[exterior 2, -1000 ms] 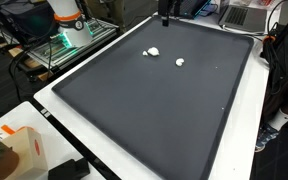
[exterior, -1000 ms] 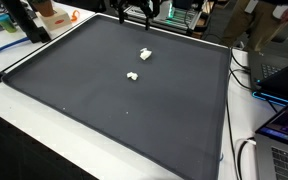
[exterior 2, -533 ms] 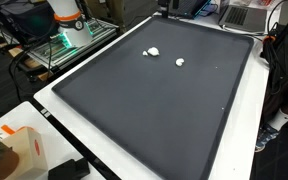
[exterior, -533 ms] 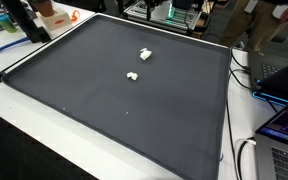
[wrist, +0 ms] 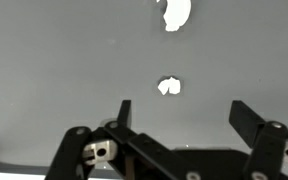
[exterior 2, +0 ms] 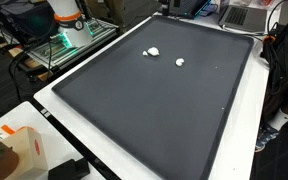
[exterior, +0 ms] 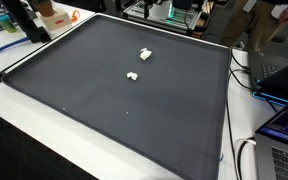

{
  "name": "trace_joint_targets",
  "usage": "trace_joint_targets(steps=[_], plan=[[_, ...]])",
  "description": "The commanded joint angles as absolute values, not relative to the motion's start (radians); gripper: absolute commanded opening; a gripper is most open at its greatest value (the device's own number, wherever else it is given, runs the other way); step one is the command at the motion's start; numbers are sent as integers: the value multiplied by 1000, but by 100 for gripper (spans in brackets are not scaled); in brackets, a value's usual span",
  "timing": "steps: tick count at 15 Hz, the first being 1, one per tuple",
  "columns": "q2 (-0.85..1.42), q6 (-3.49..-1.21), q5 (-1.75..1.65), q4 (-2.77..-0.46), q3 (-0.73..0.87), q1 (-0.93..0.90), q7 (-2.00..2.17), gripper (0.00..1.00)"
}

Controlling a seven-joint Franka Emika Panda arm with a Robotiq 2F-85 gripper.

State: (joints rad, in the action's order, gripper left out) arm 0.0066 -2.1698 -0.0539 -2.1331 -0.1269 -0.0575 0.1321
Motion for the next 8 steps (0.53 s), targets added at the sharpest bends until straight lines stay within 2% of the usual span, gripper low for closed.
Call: trace_joint_targets(steps=[1, 8], plan=[[48, -2012, -52, -2018, -101, -62, 157, 100], [103, -1875, -43, -1832, -95, -74, 150, 100]])
